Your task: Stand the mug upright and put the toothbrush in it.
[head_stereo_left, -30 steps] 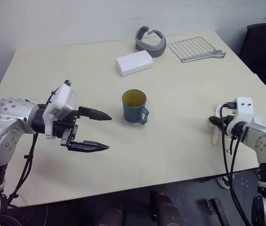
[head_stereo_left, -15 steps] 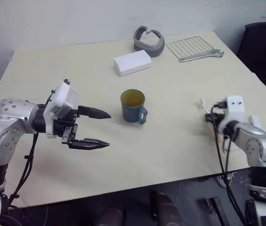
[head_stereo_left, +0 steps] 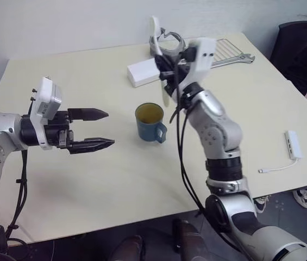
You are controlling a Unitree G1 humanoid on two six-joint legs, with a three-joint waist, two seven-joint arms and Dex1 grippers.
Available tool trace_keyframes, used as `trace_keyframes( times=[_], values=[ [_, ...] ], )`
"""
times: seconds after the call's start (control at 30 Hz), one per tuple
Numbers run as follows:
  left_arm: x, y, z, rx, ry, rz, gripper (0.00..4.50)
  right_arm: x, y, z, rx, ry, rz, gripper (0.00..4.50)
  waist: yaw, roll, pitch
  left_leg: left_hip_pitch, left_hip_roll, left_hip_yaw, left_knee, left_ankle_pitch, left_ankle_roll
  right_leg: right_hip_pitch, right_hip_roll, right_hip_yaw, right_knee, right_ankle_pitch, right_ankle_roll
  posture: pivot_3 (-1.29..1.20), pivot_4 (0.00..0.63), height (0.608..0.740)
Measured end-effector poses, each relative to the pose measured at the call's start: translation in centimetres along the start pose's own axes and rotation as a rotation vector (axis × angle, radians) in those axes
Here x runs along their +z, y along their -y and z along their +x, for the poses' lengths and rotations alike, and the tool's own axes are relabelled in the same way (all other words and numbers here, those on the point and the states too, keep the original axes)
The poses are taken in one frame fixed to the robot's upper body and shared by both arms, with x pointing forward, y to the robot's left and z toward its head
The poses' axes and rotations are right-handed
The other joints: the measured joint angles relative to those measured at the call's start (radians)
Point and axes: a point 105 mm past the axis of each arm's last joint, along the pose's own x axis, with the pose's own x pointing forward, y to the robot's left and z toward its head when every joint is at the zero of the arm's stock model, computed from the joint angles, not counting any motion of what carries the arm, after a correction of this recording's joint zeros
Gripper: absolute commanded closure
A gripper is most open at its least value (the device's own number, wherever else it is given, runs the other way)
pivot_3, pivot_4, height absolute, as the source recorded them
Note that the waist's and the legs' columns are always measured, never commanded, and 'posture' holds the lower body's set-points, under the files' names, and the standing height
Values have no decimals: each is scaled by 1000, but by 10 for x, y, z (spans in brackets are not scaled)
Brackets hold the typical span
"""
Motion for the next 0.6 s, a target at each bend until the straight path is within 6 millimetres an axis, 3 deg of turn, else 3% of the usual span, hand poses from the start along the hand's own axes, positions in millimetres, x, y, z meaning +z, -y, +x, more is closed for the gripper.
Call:
trace_keyframes(
  times=[0.17, 0.37, 0.6],
  values=[
    [1, 0, 0, 20, 9, 0, 0, -14, -10, 7, 11, 12, 6, 4339, -18, 0, 0, 0, 0, -1, 1, 0, 0, -1, 0, -1, 4, -1, -1, 0, 150, 740],
    [1, -3, 0, 42, 13, 0, 0, -46, -27, 9, 62, -59, 27, 4339, -43, 0, 0, 0, 1, -1, 1, 0, -1, -2, 0, -1, 7, -1, -2, 0, 150, 740],
    [8, -4, 3, 42, 26, 24, 0, -50, -23, 6, 60, -55, 26, 2191, -44, 0, 0, 0, 1, -2, 1, -1, -1, -3, 0, -1, 7, -1, -2, 0, 150, 740]
  ],
)
